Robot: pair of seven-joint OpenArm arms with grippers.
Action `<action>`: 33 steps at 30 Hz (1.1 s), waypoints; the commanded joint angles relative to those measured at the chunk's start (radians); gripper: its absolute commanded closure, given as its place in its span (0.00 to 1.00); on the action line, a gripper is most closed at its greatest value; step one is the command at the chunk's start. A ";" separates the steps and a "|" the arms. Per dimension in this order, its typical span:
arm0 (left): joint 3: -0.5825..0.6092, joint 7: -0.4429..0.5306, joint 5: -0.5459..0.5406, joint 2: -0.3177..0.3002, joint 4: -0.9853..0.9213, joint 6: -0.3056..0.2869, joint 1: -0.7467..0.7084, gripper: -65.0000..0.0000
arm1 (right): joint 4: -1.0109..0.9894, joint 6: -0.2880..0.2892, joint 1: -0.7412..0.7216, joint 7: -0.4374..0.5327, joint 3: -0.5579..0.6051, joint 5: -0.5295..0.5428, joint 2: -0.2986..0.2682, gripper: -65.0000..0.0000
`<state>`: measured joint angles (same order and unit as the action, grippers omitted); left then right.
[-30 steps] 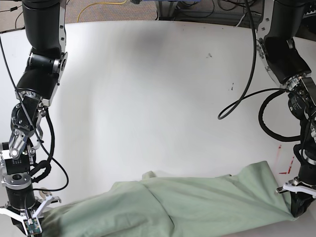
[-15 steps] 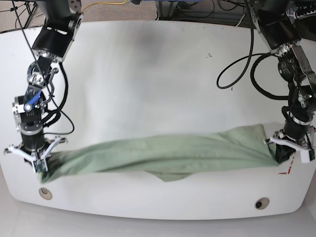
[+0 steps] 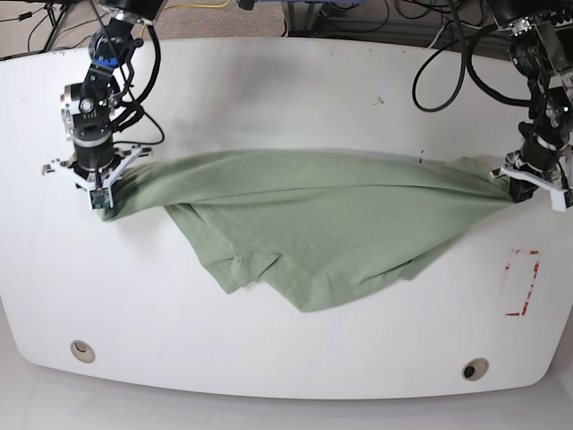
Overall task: Layout the t-shirt on the table in an organized manner, then fold the t-shirt properly
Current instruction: 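Lift the shirt with both grippers and stretch it apart, then lay it down, then release the shirt edge from the right gripper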
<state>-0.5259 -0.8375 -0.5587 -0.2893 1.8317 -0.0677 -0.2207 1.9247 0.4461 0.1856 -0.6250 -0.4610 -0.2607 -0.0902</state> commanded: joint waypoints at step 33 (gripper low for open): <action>-0.075 0.025 -0.002 -0.058 0.041 -0.111 -0.242 1.00 | 0.026 -0.014 0.193 0.020 -0.006 -0.001 0.137 0.46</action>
<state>-0.5945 -0.8352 -0.5526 -0.3283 1.8549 -0.1772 -0.4622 1.9301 0.4458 0.3824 -0.6289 -0.4637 -0.2619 0.0509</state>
